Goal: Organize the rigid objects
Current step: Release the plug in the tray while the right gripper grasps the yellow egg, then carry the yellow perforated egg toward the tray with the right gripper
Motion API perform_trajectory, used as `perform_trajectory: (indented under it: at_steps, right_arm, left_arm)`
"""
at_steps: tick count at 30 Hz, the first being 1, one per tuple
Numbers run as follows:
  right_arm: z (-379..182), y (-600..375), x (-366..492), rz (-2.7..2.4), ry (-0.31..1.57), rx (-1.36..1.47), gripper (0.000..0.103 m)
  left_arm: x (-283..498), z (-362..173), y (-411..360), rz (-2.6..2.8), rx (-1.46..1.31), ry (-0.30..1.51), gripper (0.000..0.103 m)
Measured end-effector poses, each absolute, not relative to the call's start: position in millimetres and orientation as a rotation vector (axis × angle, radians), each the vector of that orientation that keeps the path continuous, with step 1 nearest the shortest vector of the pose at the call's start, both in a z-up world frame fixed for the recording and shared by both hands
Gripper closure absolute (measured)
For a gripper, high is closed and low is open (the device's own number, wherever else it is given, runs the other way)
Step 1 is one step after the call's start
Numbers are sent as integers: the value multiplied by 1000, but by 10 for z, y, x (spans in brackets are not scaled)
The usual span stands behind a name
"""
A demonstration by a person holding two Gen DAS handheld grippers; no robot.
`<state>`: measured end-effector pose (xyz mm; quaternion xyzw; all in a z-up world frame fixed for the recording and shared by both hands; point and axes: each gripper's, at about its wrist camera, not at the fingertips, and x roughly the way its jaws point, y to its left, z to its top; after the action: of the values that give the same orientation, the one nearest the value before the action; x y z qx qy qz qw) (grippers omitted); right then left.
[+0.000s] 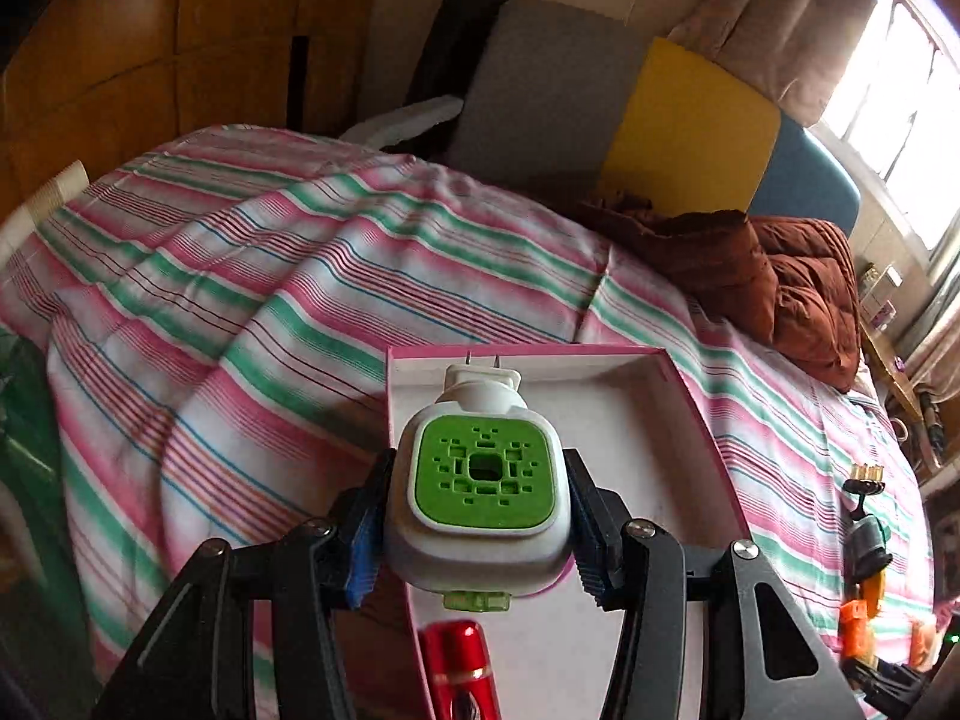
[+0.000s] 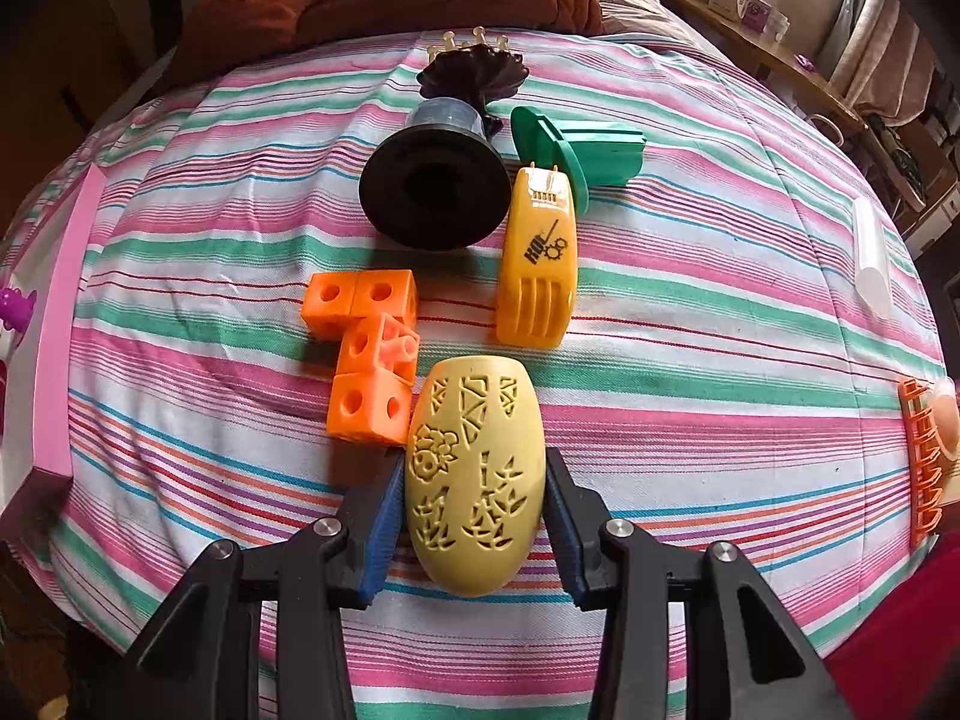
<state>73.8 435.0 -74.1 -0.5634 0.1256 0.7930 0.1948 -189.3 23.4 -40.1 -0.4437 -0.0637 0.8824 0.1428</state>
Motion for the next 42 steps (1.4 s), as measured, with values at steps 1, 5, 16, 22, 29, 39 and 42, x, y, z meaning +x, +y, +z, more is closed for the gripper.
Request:
perform_trajectory:
  at_steps: [1, 5, 16, 22, 29, 39, 42]
  right_arm:
    - [-740, 4344, 744, 2223, 354, -1579, 59]
    - [-736, 4341, 750, 2223, 360, -1578, 59]
    - [-711, 4301, 733, 2223, 357, -1576, 59]
    - [-701, 4277, 733, 2223, 355, -1572, 59]
    - [-665, 4132, 843, 2227, 356, -1582, 59]
    - [-625, 3712, 939, 2279, 388, -1623, 59]
    - [-614, 3532, 937, 2325, 373, -1622, 59]
  left_arm:
    - [-1930, -428, 264, 2535, -1283, -176, 51]
    - [-2031, -511, 384, 2540, -1287, -124, 50]
    - [-1897, -456, 292, 2581, -1295, -121, 46]
    - [-1400, -308, 213, 2593, -1248, -156, 39]
    - [-863, -255, 321, 2586, -1211, -83, 39]
    - [-507, -278, 405, 2573, -1207, -9, 38]
    - [-465, -295, 398, 2571, -1212, -5, 38]
